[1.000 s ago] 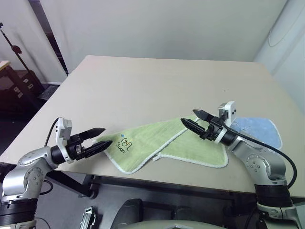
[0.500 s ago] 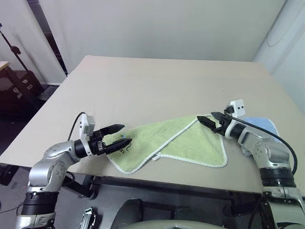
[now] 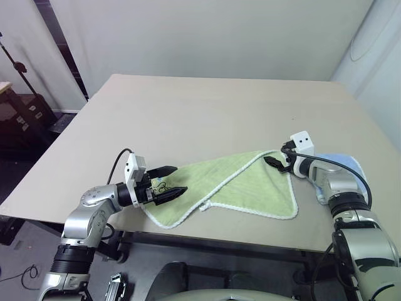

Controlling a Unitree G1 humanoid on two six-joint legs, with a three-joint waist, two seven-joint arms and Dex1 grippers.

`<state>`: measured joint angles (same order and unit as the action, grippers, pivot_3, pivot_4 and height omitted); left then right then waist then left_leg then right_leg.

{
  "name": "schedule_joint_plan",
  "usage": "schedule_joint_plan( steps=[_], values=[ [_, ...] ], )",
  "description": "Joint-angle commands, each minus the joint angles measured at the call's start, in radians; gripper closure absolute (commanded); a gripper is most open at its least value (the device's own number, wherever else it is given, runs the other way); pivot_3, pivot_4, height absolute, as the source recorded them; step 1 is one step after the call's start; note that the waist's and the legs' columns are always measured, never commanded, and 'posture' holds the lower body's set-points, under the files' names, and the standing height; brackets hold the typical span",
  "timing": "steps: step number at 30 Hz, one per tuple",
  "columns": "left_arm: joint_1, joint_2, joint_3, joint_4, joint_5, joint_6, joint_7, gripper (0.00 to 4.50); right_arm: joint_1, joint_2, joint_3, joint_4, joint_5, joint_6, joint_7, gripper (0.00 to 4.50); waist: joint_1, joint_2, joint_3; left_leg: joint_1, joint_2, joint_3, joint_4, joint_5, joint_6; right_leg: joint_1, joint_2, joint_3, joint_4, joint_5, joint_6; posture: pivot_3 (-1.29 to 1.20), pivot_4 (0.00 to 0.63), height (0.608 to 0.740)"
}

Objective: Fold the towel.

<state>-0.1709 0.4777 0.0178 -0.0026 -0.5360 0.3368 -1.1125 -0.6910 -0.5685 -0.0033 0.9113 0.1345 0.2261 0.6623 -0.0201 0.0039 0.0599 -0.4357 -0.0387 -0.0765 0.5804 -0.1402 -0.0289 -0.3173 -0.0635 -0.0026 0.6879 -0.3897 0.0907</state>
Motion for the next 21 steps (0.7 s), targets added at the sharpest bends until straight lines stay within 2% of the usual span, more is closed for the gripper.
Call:
schedule_joint_plan(
  steps=[1,3,6,16,17,21],
  values=[
    [-0.03,-0.003,0.014,-0.015,-0.011,-0.01,0.007,0.03,-0.032,-0.01,0.007,0.078,-0.041,-0.024,0.016,0.0,0.0,0.0,0.0,0.003,0.0,0.0,0.0,0.0,0.0,0.003,0.0,0.0,0.0,0.0,0.0,0.0,0.0,0.709],
    [-0.03,-0.01,0.008,-0.031,-0.007,-0.008,0.02,0.03,-0.059,-0.006,0.003,0.121,-0.054,-0.04,0.001,0.0,0.002,0.0,0.0,0.009,0.0,0.0,0.0,0.0,0.0,0.009,0.0,0.0,-0.001,-0.002,-0.004,0.0,0.0,0.709],
    [-0.033,-0.01,0.003,-0.052,-0.009,0.002,0.03,0.0,-0.085,-0.004,0.01,0.151,-0.077,-0.058,-0.006,0.63,0.001,0.0,0.0,0.013,0.0,-0.001,0.0,-0.002,-0.003,0.014,-0.001,0.0,-0.003,-0.003,-0.006,0.0,0.0,0.709],
    [-0.065,0.008,0.009,-0.051,-0.021,0.022,0.024,0.0,-0.104,-0.018,-0.017,0.131,-0.08,-0.068,0.01,4.26,-0.001,0.0,0.0,0.011,-0.001,-0.001,-0.002,-0.001,-0.001,0.012,-0.001,0.0,-0.004,-0.003,-0.005,0.0,0.0,0.709],
    [-0.067,0.01,0.01,-0.048,-0.02,0.02,0.021,0.0,-0.1,-0.023,-0.024,0.115,-0.075,-0.068,0.009,4.45,0.0,0.0,0.0,0.011,0.0,-0.001,-0.003,-0.001,-0.001,0.011,-0.001,0.0,-0.004,-0.003,-0.005,0.0,0.0,0.709],
    [-0.07,0.024,0.02,-0.045,-0.028,0.024,0.008,0.0,-0.046,-0.03,-0.101,-0.139,0.009,0.005,0.014,4.45,0.001,0.001,0.001,0.01,0.0,-0.001,-0.003,-0.001,-0.001,0.01,-0.001,0.0,-0.004,-0.003,-0.005,0.0,0.0,0.709]
  ],
)
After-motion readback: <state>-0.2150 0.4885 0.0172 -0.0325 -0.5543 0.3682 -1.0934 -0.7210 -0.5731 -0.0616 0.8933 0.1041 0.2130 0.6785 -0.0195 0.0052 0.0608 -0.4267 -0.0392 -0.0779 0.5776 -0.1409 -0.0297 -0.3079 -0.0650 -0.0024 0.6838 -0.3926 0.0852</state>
